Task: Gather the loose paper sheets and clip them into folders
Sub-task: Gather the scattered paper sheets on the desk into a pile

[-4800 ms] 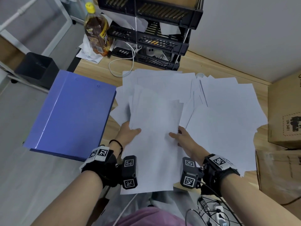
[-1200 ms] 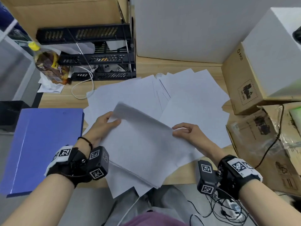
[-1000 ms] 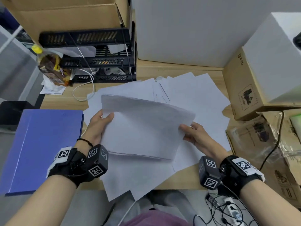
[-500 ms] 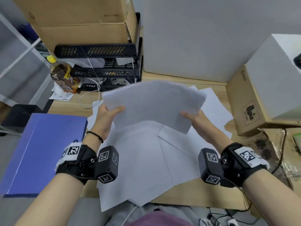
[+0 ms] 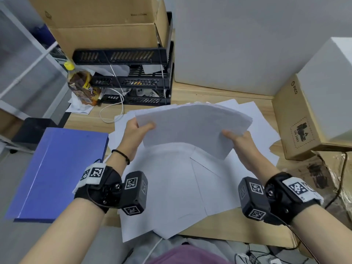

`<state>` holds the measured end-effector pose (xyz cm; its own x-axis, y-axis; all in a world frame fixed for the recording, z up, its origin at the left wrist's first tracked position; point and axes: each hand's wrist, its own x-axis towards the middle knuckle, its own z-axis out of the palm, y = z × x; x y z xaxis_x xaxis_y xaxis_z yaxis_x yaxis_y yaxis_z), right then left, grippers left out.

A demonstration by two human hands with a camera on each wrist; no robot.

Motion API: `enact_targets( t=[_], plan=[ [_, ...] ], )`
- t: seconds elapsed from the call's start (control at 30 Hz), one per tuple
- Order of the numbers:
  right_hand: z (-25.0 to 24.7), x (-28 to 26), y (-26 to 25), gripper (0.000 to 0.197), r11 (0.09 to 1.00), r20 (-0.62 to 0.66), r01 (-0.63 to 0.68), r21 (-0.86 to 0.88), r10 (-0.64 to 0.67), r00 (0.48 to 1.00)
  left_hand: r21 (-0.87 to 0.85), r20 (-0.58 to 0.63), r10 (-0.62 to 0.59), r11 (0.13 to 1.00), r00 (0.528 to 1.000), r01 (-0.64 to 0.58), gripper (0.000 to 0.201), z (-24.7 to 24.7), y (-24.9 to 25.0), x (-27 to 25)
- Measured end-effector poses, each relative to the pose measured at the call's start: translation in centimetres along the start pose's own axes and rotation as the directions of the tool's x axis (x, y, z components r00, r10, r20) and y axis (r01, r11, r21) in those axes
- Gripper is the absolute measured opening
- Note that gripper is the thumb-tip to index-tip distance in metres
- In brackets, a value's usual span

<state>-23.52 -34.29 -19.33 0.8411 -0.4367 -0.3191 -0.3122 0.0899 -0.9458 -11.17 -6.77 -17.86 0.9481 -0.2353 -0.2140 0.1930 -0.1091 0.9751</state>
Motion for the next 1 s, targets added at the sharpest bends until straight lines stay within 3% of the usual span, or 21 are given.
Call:
enact_targets(
  t=[0.13,0.23,0.37,0.5,0.7,0.87,1.0],
  plan=[
    [0.0,-0.4,3.7,0.034,0.975,0.03,-0.149,-0.164,0.156,0.987,0.023,-0.045,-0.153,0.988,0.987,0.154,0.026,-0.2,-4.0,-1.2],
    [0.4,-0.4,4.0,0.024,0.964,0.016,-0.177,-0.198,0.184,0.983,0.039,-0.06,-0.214,0.975,0.975,0.217,0.027,0.4,-4.9,-1.7],
    [0.7,0.0,0.8,0.014,0.986,0.011,-0.075,-0.15,0.077,0.997,-0.04,-0.114,-0.142,0.99,0.983,0.138,0.022,0.7,-1.6,-0.8],
    [0.4,0.0,-0.2,0.02,1.0,-0.017,-0.008,-0.029,0.007,1.0,-0.128,-0.1,-0.092,0.989,0.991,0.079,0.028,-0.3,-0.9,0.0],
    [-0.3,-1.6,6.9,0.042,0.953,0.118,-0.193,-0.232,0.225,0.967,0.098,0.013,-0.35,0.933,0.937,0.347,0.03,-1.1,-7.1,-2.1],
    [-0.4,-1.8,4.2,0.027,0.954,0.135,-0.085,-0.289,0.128,0.983,0.146,-0.013,-0.219,0.965,0.976,0.218,0.02,-1.7,-5.7,-1.9],
    [-1.0,-1.5,1.3,0.02,0.983,0.15,-0.046,-0.178,0.073,0.986,0.059,0.008,-0.166,0.985,0.986,0.165,0.016,-3.6,-3.3,-1.2]
  ],
)
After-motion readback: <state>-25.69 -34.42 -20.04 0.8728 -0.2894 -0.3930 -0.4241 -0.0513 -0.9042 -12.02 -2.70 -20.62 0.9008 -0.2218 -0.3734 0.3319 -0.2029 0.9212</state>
